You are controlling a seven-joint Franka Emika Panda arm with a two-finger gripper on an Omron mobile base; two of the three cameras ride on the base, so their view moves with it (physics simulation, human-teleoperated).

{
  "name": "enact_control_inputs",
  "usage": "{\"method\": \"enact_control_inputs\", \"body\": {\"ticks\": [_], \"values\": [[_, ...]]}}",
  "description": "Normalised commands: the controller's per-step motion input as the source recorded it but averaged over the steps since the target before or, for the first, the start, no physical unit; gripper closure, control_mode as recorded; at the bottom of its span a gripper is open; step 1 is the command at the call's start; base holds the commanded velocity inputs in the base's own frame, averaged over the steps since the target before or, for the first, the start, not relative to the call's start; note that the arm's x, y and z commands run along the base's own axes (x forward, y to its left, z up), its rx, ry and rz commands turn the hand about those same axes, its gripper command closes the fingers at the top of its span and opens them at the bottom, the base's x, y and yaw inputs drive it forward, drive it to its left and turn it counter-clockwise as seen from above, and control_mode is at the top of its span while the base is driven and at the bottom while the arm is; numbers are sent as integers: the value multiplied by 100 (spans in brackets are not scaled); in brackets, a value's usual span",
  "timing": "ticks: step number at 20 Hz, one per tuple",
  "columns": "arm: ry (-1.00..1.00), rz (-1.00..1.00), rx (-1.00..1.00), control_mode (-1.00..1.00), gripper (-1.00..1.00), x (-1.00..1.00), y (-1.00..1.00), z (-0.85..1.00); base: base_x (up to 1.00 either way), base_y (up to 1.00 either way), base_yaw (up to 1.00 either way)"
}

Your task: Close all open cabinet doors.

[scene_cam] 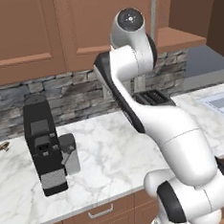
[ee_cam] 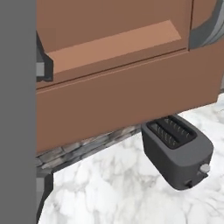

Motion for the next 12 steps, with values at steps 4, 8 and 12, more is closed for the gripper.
{"method": "enact_control_inputs", "body": {"ticks": [4, 8, 12], "values": [[0, 22, 10, -100, -100, 36, -38, -10, 0, 0, 0], [0, 22, 3, -100, -100, 31, -31, -17, 0, 0, 0], [0, 20, 4, -100, -100, 35, -12, -22, 0, 0, 0]]}}
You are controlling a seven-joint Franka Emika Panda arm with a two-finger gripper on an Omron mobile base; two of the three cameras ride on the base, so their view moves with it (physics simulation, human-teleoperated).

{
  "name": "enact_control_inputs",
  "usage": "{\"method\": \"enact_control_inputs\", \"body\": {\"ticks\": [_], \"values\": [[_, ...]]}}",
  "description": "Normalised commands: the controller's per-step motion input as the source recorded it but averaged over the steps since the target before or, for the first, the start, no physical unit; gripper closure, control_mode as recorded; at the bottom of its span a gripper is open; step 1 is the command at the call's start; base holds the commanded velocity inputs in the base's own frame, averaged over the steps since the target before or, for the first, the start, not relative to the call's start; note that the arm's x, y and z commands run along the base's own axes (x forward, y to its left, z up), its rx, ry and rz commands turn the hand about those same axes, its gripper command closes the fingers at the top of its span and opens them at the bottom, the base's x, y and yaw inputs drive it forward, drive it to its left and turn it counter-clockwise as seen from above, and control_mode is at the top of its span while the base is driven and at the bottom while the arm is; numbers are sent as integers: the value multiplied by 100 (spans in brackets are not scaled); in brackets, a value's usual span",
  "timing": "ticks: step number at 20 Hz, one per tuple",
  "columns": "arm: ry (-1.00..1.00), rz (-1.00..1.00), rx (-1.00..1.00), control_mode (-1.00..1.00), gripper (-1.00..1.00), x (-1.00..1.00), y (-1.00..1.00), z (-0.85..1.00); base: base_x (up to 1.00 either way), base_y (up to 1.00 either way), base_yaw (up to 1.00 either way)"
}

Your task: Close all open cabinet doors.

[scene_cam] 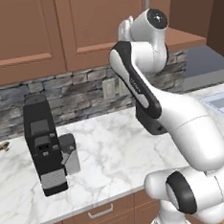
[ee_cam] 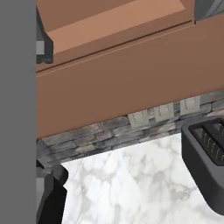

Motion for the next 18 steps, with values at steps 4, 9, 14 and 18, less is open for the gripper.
{"method": "enact_control_inputs", "body": {"ticks": [4, 9, 14, 18], "values": [[0, 14, 1, -100, -100, 56, -1, -24, 0, 0, 0], [0, 6, 0, -100, -100, 44, 0, -16, 0, 0, 0], [-3, 5, -1, -100, -100, -23, 5, -23, 0, 0, 0], [-14, 0, 0, -100, -100, -57, -3, -4, 0, 0, 0]]}}
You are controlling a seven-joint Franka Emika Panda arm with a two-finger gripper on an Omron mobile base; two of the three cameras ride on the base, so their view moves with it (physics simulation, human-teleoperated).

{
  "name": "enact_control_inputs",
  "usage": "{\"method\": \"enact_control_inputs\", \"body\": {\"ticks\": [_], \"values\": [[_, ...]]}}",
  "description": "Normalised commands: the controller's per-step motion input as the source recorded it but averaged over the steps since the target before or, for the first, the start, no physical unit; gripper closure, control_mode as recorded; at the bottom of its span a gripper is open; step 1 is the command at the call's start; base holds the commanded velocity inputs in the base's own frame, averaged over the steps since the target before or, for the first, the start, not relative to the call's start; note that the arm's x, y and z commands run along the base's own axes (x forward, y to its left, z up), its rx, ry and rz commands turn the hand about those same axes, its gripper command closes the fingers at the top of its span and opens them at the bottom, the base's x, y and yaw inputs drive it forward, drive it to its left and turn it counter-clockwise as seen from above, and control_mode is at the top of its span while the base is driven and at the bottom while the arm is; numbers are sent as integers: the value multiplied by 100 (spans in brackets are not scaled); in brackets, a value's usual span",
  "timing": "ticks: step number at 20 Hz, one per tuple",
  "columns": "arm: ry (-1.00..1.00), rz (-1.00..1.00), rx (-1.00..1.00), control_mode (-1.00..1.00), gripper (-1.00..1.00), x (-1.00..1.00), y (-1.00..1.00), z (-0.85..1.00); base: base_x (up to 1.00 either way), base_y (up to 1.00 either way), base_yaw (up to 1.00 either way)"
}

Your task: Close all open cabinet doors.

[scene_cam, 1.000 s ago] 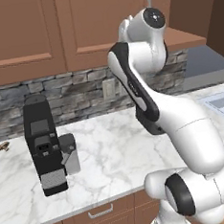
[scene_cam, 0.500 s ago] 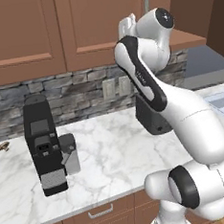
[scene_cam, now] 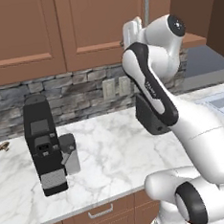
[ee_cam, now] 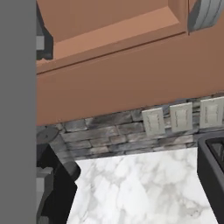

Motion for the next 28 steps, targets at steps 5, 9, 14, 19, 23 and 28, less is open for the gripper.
{"method": "enact_control_inputs", "body": {"ticks": [5, 9, 14, 19, 23, 28], "values": [[-12, 0, 0, -100, -100, -60, -10, 0, 0, 0, 0], [-2, -8, -1, -100, -100, -58, -24, -1, 0, 0, 0], [1, -20, 0, -100, -100, -50, -38, -6, 0, 0, 0], [7, -28, 0, -100, -100, -40, -44, -7, 0, 0, 0], [10, -31, 0, -100, -100, -35, -44, -1, 0, 0, 0], [8, -31, 0, -100, -100, -33, -47, 0, 0, 0, 0]]}}
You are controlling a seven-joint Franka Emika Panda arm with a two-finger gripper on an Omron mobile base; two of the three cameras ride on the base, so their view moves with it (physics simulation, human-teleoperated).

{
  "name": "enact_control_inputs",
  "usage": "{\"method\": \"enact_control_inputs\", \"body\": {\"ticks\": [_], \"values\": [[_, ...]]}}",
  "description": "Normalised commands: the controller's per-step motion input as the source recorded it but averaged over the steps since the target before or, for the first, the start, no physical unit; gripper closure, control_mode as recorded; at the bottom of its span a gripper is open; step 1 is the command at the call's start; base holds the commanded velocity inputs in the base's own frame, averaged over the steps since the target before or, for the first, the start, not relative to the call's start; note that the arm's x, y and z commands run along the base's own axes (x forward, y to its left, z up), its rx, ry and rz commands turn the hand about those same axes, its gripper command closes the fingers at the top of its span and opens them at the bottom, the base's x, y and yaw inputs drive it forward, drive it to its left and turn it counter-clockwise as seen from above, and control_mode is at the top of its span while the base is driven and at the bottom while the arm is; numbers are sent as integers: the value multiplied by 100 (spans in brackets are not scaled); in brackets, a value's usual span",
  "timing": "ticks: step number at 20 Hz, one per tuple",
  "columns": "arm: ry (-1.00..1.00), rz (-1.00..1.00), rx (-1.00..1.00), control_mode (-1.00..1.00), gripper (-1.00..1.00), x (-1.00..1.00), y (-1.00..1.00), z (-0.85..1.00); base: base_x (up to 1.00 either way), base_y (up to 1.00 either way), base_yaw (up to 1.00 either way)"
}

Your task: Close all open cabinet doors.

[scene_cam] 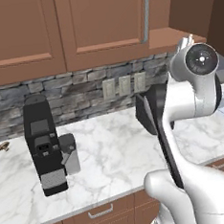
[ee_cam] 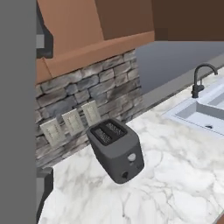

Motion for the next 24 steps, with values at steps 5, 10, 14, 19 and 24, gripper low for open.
{"method": "enact_control_inputs", "body": {"ticks": [5, 10, 14, 19, 24], "values": [[9, -25, 0, -100, -100, -32, -47, 1, 0, 0, 0], [4, -19, 0, -100, -100, -40, -45, 1, 0, 0, 0], [0, -16, 0, -100, -100, -48, -45, 0, 0, 0, 0], [0, -15, 0, -100, -100, -62, -30, 1, 0, 0, 0], [-1, -1, 0, -100, -100, -72, -28, 0, 0, 0, 0]]}}
